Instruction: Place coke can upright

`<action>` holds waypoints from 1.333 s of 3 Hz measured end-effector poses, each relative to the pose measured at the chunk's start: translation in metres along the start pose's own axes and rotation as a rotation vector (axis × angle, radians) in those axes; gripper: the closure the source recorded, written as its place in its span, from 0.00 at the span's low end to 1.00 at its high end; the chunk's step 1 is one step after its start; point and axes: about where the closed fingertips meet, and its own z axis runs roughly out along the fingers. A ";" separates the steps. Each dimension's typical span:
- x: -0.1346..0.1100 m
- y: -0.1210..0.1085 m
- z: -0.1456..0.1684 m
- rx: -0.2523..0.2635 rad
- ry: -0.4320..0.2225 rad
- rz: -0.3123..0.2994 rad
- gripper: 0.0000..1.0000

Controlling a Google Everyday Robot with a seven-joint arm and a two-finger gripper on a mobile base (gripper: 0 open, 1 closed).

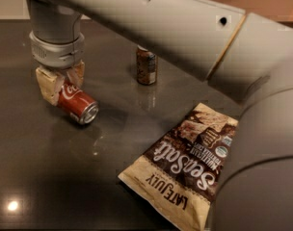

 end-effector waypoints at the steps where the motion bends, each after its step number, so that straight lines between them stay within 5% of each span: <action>1: -0.001 0.006 -0.021 -0.047 -0.142 -0.131 1.00; 3: -0.009 0.003 -0.052 -0.135 -0.469 -0.309 1.00; 4: -0.003 -0.004 -0.054 -0.186 -0.620 -0.335 1.00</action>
Offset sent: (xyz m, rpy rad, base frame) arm -0.0060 -0.0003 0.0732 0.5026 -0.2684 0.4019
